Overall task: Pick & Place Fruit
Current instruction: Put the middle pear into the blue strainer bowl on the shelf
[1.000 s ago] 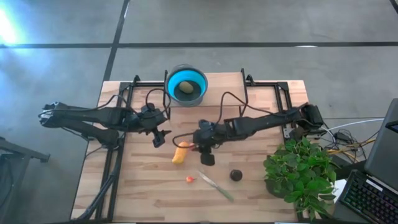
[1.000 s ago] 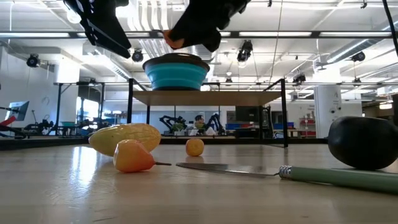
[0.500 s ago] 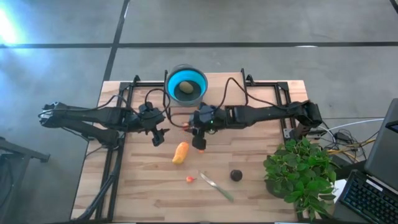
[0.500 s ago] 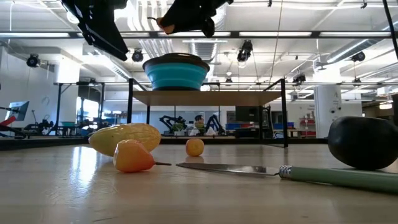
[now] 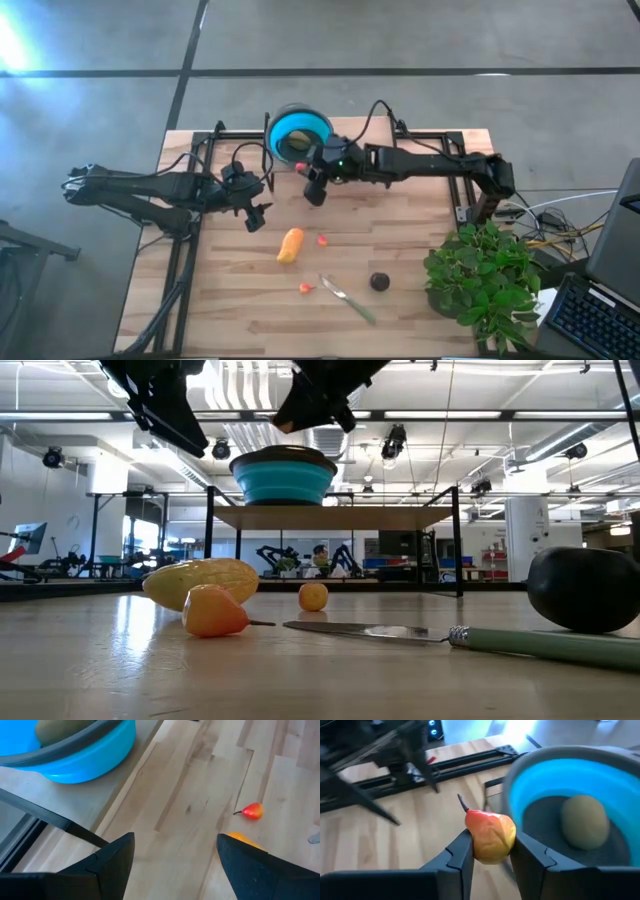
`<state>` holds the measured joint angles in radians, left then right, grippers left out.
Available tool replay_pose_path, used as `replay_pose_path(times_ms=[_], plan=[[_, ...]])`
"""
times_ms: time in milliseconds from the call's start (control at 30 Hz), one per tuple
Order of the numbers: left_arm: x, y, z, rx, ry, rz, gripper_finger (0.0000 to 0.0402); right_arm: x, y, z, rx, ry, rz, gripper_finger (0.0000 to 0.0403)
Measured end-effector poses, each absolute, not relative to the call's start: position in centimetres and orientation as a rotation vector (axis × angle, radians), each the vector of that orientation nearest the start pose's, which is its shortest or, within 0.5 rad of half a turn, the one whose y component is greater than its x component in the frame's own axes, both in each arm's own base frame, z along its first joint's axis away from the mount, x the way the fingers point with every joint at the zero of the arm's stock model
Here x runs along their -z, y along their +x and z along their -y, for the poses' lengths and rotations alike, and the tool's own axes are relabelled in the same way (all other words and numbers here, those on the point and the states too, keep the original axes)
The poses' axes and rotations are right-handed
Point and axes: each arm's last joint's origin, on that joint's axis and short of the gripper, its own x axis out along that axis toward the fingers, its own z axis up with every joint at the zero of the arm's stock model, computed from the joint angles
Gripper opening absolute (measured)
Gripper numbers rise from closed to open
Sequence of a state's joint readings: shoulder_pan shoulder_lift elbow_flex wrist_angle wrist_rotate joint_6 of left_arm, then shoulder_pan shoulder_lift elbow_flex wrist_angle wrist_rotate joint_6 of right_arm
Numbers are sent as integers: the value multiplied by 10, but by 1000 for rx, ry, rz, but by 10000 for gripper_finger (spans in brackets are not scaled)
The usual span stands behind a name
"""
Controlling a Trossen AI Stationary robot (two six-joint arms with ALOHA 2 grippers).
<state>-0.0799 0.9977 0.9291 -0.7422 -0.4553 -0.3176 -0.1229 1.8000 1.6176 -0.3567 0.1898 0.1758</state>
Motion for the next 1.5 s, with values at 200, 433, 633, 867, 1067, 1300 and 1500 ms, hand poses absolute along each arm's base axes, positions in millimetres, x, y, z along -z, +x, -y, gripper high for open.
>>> replay_pose_path(times_ms=[200, 433, 633, 867, 1067, 1300, 1500], plan=[[-300, 190, 2, -474, -83, -719, 286, -326, 406, 81, 429, 168, -504, 106], [-300, 191, 2, -478, -94, -716, 286, -326, 401, 104, 492, 194, -494, 101], [-300, 191, 2, -488, -119, -709, 286, -314, 407, 122, 550, 286, -461, 105], [-300, 191, 2, -490, -125, -708, 287, -305, 411, 123, 556, 304, -482, 102], [-300, 191, 2, -491, -127, -707, 286, -304, 411, 124, 561, 317, -481, 111], [-300, 191, 2, -491, -128, -707, 286, -304, 411, 124, 560, 315, -482, 111], [-300, 191, 2, -492, -130, -707, 286, -304, 411, 124, 560, 312, -483, 144]])
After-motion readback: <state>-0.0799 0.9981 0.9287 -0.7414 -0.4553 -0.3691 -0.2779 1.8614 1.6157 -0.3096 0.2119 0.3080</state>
